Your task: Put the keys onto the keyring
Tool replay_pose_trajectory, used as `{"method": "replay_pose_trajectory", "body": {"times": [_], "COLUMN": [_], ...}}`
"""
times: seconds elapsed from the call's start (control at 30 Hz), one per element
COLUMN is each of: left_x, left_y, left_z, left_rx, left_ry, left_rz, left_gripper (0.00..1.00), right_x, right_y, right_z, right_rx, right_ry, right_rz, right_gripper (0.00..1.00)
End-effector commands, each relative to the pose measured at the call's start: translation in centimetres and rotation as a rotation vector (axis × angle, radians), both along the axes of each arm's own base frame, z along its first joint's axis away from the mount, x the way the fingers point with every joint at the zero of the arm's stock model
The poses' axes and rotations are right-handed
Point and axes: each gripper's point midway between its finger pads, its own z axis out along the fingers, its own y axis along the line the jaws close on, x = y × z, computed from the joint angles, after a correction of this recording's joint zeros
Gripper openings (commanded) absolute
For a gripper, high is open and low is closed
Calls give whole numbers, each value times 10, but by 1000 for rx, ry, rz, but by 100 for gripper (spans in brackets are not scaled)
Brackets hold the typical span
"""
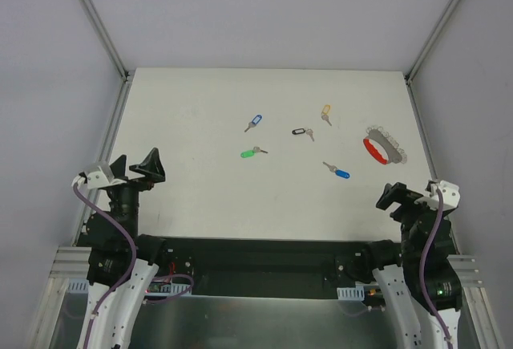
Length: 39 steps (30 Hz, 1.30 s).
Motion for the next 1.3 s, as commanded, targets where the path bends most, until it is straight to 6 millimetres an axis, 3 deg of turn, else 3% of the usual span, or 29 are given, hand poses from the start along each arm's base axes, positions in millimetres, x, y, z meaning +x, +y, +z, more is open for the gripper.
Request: {"method": "replay_pose_trajectory", "body": {"times": [0.0, 0.1, 0.2, 0.27, 0.33, 0.4, 0.43, 0.47, 0.57, 0.63, 0.67, 0.7, 0.8, 0.83, 0.9, 0.93, 0.97, 1.07, 1.27], "left_x": [-31, -31, -30, -30, -30, -30, -30, -30, -31, -32, -32, -32, -33, -33, -32, -32, -32, -30, -27], "left_y": [-4, -10, -11, -11, -13, -15, -15, -17, -17, -16, -16, -15, -14, -14, -15, -15, -16, -17, -18], "left_z": [26, 21, 14, 11, 9, 10, 8, 8, 7, 7, 6, 6, 6, 7, 5, 5, 4, 2, -1], "left_rx": [-55, -39, -15, -9, -8, -7, -6, -5, 6, 10, 11, 13, 17, 20, 22, 23, 25, 29, 39], "left_ry": [-117, -97, -71, -64, -63, -65, -60, -59, -57, -56, -55, -56, -57, -59, -51, -51, -50, -42, -27], "left_rz": [-63, -94, -100, -97, -106, -118, -121, -130, -131, -128, -127, -125, -120, -118, -122, -126, -129, -135, -136], "left_gripper": [99, 99, 99, 99, 99, 99, 99, 99, 99, 99, 99, 99, 99, 99, 99, 99, 99, 99, 99], "right_x": [-7, -5, 5, 17, 29, 45, 50, 61, 83, 98, 105, 113, 135, 143, 158, 165, 170, 186, 213], "right_y": [-11, -14, -4, 4, 24, 35, 35, 37, 35, 21, 14, 5, -7, -9, -20, -19, -35, -55, -94], "right_z": [15, 10, 5, -1, -6, -22, -20, -32, -31, -36, -29, -37, -36, -49, -55, -70, -74, -98, -123], "right_rx": [50, 68, 68, 70, 74, 71, 73, 64, 43, 11, 3, -27, 14, 28, 125, 144, 192, 273, 390], "right_ry": [-66, -7, 76, 151, 222, 351, 371, 449, 480, 514, 500, 540, 547, 590, 583, 625, 613, 646, 619], "right_rz": [-79, -119, -77, -54, 52, 84, 76, 65, 27, -86, -135, -193, -262, -278, -330, -339, -401, -464, -574], "right_gripper": [96, 96, 96, 96, 96, 96, 96, 96, 96, 96, 96, 96, 96, 96, 96, 99, 99, 88, 77]}}
